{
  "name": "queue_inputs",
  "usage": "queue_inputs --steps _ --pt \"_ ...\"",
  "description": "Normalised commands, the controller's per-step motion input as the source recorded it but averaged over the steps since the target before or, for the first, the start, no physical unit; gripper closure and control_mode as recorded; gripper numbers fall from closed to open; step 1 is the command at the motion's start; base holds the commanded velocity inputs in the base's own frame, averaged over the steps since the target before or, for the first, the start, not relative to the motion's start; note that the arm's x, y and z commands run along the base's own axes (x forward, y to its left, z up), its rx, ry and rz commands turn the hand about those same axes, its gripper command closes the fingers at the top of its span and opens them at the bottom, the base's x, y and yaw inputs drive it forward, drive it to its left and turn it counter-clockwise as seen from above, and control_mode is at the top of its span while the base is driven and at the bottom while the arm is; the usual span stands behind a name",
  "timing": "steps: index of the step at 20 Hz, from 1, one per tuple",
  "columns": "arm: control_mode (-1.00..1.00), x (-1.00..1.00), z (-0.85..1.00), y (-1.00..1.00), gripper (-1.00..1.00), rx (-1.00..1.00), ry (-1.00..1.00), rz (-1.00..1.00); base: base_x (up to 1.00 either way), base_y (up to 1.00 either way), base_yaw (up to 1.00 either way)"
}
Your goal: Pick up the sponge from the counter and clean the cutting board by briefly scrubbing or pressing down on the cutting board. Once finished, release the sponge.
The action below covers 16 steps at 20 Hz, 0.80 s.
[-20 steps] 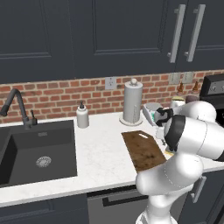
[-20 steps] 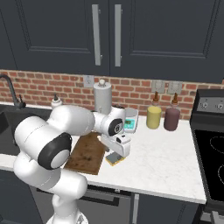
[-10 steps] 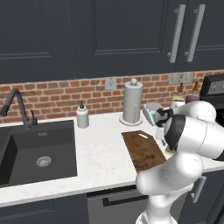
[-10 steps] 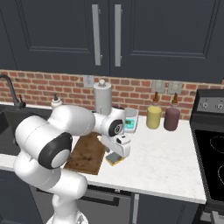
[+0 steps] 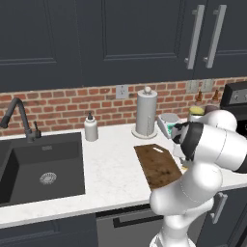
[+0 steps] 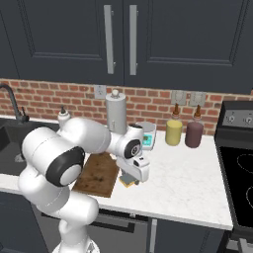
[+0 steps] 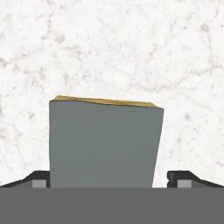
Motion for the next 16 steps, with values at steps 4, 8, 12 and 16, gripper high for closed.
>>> queue_inputs --steps 4,8,12,16 --pt "-1.00 0.00 -0.14 -0.05 -1.00 0.00 0.00 0.00 0.00 0.00 0.00" --pt "-1.00 0.00 -0.10 0.00 -1.00 0.00 0.00 0.00 0.00 0.00 0.00" --pt "-1.00 0.00 -0.07 0.00 -1.00 0.00 0.00 0.00 0.00 0.00 0.00" --pt "-1.00 0.00 -0.18 0.00 -1.00 0.00 0.00 0.00 0.00 0.00 0.00"
